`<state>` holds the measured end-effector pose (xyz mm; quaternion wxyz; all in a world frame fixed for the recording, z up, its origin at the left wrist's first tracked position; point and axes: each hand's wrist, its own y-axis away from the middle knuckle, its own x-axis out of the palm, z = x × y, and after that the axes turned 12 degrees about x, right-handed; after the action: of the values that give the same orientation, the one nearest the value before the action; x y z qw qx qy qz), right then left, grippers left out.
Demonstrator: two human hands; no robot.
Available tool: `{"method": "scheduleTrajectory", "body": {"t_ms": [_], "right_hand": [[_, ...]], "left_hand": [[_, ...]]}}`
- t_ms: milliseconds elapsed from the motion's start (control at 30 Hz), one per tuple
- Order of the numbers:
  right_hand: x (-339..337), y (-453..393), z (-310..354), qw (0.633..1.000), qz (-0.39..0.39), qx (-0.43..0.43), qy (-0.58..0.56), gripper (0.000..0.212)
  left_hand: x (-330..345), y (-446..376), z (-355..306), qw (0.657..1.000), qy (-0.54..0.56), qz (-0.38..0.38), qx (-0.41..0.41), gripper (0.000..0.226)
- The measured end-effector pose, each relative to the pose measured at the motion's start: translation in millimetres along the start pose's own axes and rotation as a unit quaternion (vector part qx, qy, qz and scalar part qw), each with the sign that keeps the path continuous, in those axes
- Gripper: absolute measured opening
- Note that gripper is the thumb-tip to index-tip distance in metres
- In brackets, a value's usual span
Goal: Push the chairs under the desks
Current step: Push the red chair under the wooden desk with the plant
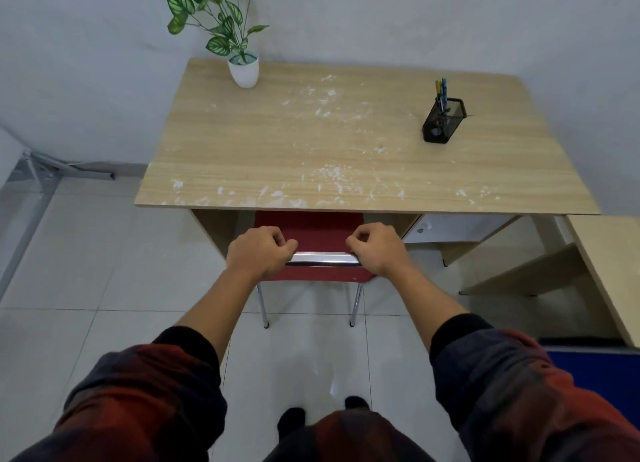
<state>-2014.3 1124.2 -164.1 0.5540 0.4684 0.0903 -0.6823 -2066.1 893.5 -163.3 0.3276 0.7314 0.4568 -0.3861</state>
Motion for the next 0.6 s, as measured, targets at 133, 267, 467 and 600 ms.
{"method": "scheduleTrajectory", "body": {"t_ms": [133,267,467,600], "right_hand": [[1.4,-10.9,5.1,1.000,0.011,-0.007,-0.016,0.021],[1.8,-21.9,15.0,1.000,0.014,-0.014,-0.023,0.025],[0.0,-23.4,16.6,0.999,0.014,-0.027,-0.025,0.029],[-0.2,-20.5,12.7,0.999,-0.007,-0.027,-0.030,0.030]], "left_hand": [[-2.7,-11.6,5.0,1.000,-0.004,-0.002,-0.003,0.028],[-12.9,-27.2,7.3,1.000,0.008,0.011,-0.016,0.029],[-13.7,-26.6,3.5,0.999,0.004,-0.001,-0.036,0.028],[-10.7,-23.9,2.0,0.999,0.010,-0.017,-0.041,0.029]]}}
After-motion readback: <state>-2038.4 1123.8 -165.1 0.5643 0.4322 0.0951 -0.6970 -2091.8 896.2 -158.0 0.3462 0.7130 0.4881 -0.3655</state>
